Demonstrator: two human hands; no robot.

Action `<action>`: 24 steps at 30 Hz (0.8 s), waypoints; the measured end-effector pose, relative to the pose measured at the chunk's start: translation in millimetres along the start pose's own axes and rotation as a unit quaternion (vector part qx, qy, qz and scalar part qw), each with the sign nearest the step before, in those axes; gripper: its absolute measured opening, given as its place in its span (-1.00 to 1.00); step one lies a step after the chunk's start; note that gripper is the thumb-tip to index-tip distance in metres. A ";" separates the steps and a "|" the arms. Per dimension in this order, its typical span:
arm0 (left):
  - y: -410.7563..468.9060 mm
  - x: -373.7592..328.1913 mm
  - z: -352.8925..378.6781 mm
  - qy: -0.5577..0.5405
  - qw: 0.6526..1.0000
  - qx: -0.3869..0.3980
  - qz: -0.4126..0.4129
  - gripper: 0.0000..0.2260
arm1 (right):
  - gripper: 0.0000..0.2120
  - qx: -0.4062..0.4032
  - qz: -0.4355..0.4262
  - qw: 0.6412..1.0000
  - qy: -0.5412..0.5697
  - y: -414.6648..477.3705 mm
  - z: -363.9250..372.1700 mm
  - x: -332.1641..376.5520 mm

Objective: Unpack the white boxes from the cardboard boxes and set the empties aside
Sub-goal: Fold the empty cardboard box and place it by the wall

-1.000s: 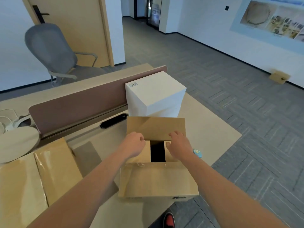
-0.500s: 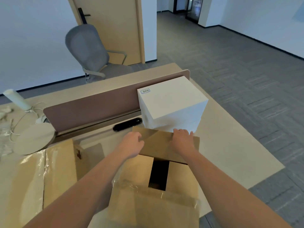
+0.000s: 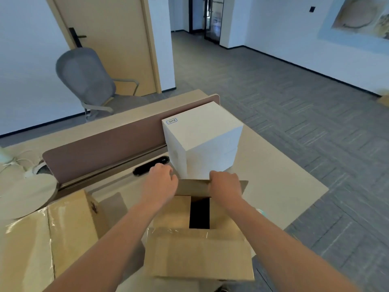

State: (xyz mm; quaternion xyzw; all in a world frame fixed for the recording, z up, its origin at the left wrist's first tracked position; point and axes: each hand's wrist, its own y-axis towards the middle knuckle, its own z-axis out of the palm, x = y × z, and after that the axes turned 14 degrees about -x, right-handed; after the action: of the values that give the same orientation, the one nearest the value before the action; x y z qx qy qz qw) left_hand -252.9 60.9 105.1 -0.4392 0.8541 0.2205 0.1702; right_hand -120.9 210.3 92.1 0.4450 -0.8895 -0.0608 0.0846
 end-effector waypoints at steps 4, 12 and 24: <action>-27.9 8.2 -0.4 0.019 0.996 0.076 0.031 -0.68 | -0.84 -0.009 0.049 0.998 0.024 -58.4 -1.3 15.9; -81.8 33.0 37.9 0.091 0.972 0.207 0.070 -0.61 | -0.63 0.100 0.065 0.993 0.020 -138.8 42.5 20.7; -112.7 49.0 87.1 0.130 0.974 0.141 0.119 -0.47 | -0.55 0.031 0.049 0.998 0.025 -127.5 72.6 0.8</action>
State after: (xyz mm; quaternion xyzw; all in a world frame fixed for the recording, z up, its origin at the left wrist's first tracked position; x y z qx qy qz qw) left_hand -178.7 15.4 -17.9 -0.3306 0.9377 0.0576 0.0898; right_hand -36.7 136.0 -2.2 0.4048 -0.9092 -0.0177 0.0962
